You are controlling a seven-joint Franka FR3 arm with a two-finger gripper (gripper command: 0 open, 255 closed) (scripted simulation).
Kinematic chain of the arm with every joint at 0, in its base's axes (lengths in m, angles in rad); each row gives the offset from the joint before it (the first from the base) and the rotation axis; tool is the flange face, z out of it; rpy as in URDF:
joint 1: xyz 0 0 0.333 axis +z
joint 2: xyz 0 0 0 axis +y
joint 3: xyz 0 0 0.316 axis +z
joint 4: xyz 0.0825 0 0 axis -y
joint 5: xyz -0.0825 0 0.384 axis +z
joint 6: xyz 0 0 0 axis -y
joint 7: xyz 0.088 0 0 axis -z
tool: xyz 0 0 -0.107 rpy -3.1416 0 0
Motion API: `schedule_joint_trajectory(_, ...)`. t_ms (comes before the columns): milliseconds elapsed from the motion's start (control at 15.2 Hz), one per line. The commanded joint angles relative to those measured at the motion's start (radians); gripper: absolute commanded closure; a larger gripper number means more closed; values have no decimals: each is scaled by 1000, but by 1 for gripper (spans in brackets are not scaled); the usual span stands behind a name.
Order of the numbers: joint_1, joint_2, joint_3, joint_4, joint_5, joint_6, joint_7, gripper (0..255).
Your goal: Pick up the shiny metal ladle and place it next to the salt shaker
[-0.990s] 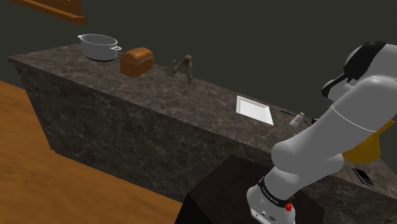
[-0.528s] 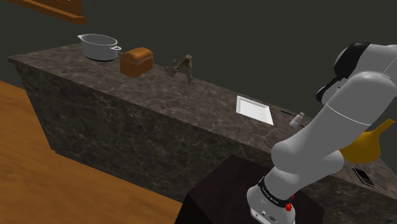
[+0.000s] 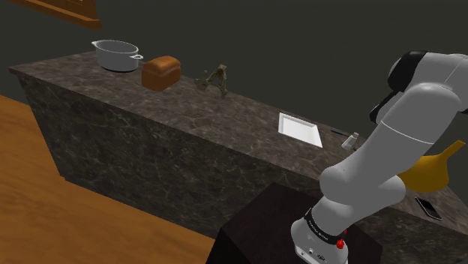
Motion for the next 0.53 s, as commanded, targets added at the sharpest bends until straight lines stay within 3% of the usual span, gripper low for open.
schedule_joint_trajectory(0, 0, 0, 0, 0, 0, 0, 0, 255)
schedule_joint_trajectory(66, 0, 0, 0, 0, 0, 0, 0, 0)
schedule_joint_trajectory(396, 0, 0, 0, 0, 0, 0, 0, 0)
schedule_joint_trajectory(462, 8, -33, -10, 13, -39, -28, 28, 0)
